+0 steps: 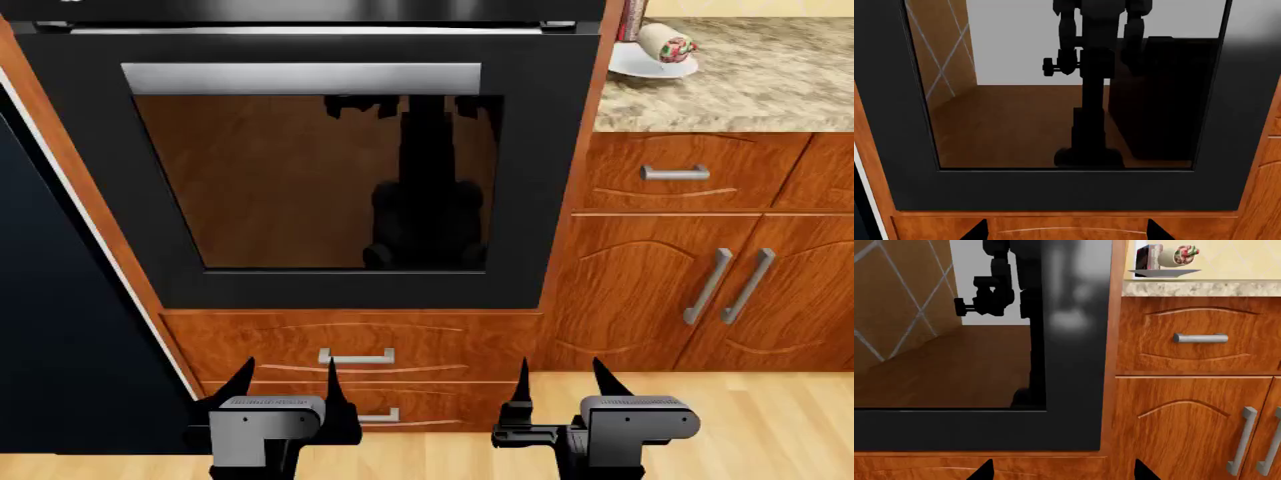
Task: Pick the burrito from the counter and place it in the microwave.
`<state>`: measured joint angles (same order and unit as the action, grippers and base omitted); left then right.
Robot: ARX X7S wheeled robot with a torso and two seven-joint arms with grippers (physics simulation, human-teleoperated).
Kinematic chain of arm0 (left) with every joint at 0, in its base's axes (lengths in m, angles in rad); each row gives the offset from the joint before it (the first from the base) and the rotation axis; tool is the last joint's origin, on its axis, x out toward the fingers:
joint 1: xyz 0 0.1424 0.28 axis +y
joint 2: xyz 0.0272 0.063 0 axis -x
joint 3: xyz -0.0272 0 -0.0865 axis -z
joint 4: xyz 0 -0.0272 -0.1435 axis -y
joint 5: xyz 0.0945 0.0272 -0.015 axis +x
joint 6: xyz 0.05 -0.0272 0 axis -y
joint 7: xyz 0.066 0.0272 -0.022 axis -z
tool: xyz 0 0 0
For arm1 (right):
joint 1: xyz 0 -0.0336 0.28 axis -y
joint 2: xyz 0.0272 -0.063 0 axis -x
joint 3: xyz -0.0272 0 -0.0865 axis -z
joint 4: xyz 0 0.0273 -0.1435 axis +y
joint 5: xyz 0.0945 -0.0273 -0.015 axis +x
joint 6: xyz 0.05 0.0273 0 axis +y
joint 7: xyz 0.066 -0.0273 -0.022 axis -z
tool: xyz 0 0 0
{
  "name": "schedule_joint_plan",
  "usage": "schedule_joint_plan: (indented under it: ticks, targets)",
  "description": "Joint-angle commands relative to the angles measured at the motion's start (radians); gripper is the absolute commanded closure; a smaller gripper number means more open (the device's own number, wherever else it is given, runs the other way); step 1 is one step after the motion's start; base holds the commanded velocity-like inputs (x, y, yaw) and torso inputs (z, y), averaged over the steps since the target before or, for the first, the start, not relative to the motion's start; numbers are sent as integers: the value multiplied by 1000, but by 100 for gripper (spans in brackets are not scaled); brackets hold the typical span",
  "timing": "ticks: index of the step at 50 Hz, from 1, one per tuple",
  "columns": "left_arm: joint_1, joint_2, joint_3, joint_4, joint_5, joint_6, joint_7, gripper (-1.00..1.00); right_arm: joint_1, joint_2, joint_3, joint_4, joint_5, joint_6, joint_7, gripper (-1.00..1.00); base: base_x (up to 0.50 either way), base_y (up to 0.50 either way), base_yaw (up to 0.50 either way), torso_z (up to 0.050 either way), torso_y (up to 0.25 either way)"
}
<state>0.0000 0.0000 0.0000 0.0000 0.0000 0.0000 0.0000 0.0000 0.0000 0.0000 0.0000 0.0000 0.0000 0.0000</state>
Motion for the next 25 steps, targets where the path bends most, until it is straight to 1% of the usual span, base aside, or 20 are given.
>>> schedule_joint_plan:
  ticks: [1, 14, 25]
  targets:
    - [0, -16, 19, 2, -15, 6, -19, -100, 0, 16, -20, 3, 14, -5, 21, -100, 0, 0, 0, 0, 0]
    - [-2, -52, 61, -1, -49, 29, -54, -100, 0, 50, -60, -1, 44, -14, 69, -100, 0, 0, 0, 1, 0]
    - [-3, -70, 83, 2, -62, 30, -72, -100, 2, 67, -81, 5, 60, -22, 89, -100, 0, 0, 0, 50, 13]
